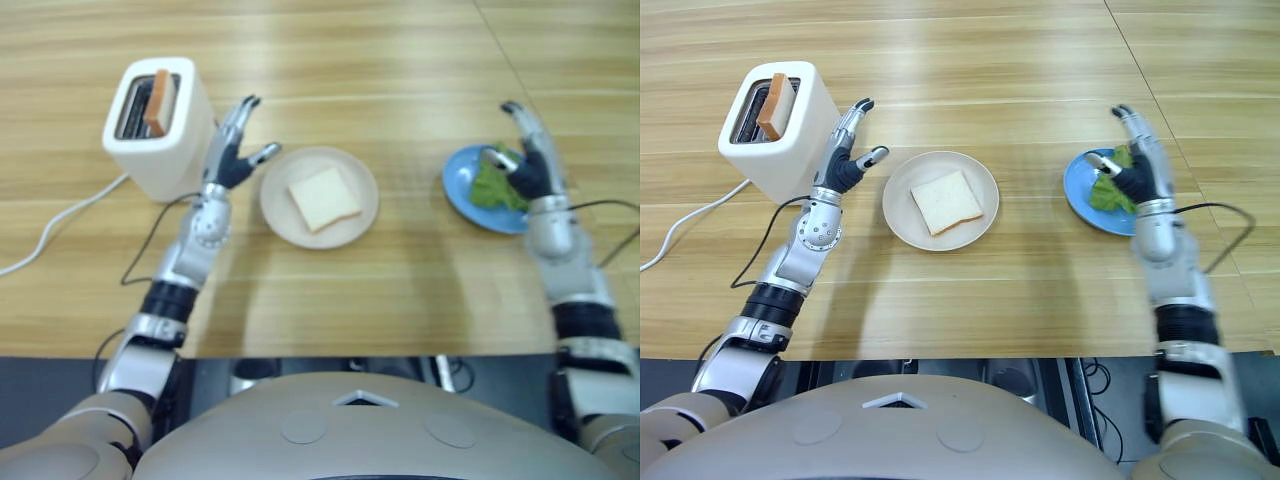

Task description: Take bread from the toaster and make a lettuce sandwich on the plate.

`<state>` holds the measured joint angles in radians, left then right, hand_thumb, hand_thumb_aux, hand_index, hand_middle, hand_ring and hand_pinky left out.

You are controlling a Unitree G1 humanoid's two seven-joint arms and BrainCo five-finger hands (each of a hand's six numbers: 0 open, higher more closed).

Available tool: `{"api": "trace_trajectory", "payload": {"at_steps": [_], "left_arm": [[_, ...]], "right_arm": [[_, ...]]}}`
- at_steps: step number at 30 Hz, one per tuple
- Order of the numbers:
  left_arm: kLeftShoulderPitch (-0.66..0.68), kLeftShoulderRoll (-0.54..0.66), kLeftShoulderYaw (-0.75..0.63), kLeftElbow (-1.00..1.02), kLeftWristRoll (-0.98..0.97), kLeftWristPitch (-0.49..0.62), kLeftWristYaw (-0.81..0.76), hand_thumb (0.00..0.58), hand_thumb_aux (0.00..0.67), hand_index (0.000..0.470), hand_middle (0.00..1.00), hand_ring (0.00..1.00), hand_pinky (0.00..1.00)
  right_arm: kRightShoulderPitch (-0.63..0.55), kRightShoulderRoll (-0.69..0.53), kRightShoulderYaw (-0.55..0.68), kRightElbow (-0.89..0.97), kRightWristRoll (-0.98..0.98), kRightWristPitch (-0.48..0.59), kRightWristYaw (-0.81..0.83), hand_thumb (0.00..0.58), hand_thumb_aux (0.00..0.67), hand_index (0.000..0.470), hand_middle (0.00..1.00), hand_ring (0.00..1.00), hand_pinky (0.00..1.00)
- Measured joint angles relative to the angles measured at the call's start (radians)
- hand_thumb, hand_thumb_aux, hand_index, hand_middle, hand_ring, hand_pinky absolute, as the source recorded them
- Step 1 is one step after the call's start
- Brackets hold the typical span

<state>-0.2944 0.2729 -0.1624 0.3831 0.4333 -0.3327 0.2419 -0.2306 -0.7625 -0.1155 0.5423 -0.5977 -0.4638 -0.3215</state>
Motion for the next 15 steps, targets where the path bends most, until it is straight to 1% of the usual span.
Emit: {"api": "trace_trajectory", "payload": {"at_steps": [1,2,4,6,9,11,15], "left_arm": [[0.001,-0.008,0.0,0.017,-0.008,-0.009,-0.002,0.0,0.0,0.0,0.0,0.0,0.0],[0.001,-0.016,0.0,0.034,-0.023,-0.022,-0.011,0.0,0.0,0.0,0.0,0.0,0.0],[-0.003,-0.031,0.0,0.054,-0.049,-0.039,-0.032,0.0,0.0,0.0,0.0,0.0,0.0],[-0.012,-0.036,0.001,0.084,-0.062,-0.042,-0.047,0.0,0.0,0.0,0.0,0.0,0.0],[-0.017,-0.044,0.001,0.122,-0.068,-0.041,-0.053,0.0,0.0,0.0,0.0,0.0,0.0],[-0.019,-0.048,-0.001,0.134,-0.068,-0.042,-0.058,0.0,0.0,0.0,0.0,0.0,0.0],[-0.021,-0.052,-0.001,0.139,-0.067,-0.042,-0.066,0.0,0.0,0.0,0.0,0.0,0.0]], "right_arm": [[-0.021,-0.034,0.009,0.034,-0.039,0.013,-0.035,0.0,0.0,0.0,0.0,0.0,0.0],[-0.053,-0.072,0.048,0.084,-0.096,0.031,-0.078,0.0,0.0,0.0,0.0,0.0,0.0],[-0.112,-0.144,0.158,0.204,-0.222,0.078,-0.149,0.0,0.0,0.0,0.0,0.0,0.0],[-0.168,-0.175,0.245,0.332,-0.304,0.109,-0.204,0.0,0.0,0.0,0.0,0.0,0.0],[-0.246,-0.17,0.351,0.495,-0.365,0.125,-0.253,0.0,0.0,0.0,0.0,0.0,0.0],[-0.296,-0.146,0.416,0.587,-0.395,0.138,-0.27,0.0,0.0,0.0,0.0,0.0,0.0],[-0.343,-0.086,0.532,0.699,-0.432,0.167,-0.285,0.0,0.0,0.0,0.0,0.0,0.0]]}}
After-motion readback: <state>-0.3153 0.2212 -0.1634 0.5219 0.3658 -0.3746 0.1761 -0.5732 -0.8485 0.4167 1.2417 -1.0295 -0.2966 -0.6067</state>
